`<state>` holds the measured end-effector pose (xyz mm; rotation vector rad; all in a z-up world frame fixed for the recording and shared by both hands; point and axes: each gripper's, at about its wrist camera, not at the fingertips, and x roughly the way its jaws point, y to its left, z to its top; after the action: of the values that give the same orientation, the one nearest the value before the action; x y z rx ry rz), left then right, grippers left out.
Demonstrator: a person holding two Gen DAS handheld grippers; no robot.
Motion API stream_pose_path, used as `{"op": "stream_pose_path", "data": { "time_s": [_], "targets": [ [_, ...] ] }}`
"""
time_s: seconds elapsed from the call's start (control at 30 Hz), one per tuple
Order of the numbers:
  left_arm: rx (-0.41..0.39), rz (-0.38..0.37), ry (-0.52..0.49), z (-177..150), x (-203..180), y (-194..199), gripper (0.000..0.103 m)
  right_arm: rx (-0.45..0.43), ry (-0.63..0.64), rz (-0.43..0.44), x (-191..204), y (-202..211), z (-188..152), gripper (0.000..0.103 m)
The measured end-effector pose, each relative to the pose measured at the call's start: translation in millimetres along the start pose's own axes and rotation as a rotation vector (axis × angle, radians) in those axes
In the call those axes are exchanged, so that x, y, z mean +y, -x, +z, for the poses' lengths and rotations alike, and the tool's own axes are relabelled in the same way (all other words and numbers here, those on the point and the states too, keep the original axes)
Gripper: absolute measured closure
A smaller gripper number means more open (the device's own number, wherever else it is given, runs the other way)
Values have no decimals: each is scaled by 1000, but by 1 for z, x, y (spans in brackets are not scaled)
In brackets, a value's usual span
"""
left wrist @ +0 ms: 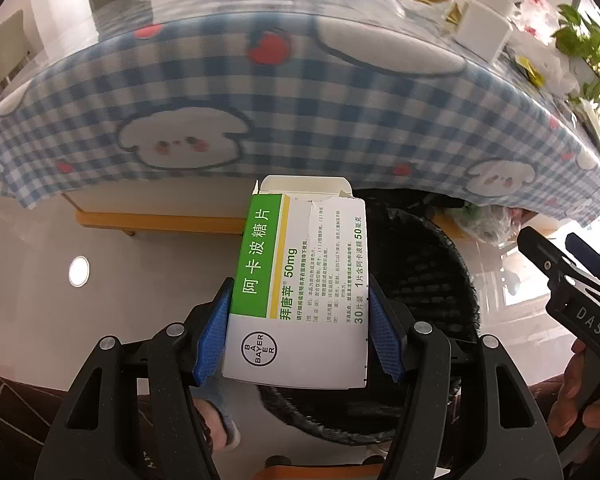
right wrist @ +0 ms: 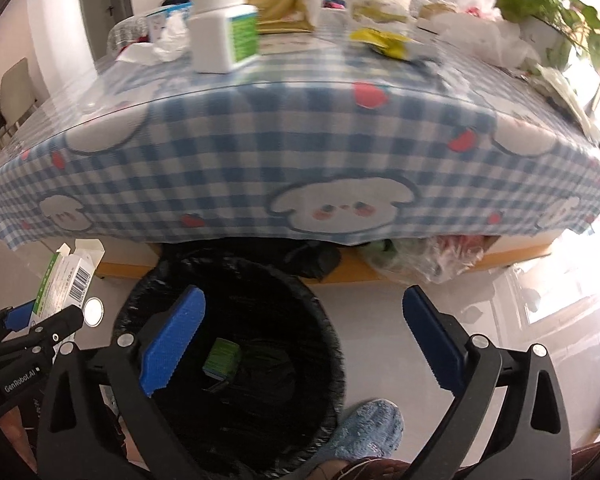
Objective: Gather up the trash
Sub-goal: 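Open the right tool over the bin while the left tool drops its medicine box in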
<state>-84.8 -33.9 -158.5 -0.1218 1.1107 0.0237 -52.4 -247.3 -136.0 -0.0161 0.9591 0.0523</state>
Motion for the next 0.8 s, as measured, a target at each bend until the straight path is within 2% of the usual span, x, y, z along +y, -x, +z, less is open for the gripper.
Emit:
{"op": "stream_pose_path", "data": {
  "time_s": [0.3, 0.63, 0.67, 0.7, 0.77, 0.8],
  "targets": [
    [6, -30, -48, -1, -38, -7, 42, -19, -18, -79, -23, 6, -3, 8],
    [-6, -56, -74, 1, -63, -10, 41, -47, -45, -81, -33, 13, 2, 8],
    [-10, -54, -73, 1, -63, -7, 39, -49, -48, -80, -34, 14, 2, 8],
    [-15, -48, -72, 1, -63, -6, 27, -51, -51, -79, -35, 14, 3, 8],
    [-36, -24, -61, 1, -62, -4, 15, -55, -55, -79, -35, 15, 4, 8],
    [-41, -21, -55, 2, -60, -3, 15, -56, -56, -78, -35, 15, 4, 8]
  ]
}}
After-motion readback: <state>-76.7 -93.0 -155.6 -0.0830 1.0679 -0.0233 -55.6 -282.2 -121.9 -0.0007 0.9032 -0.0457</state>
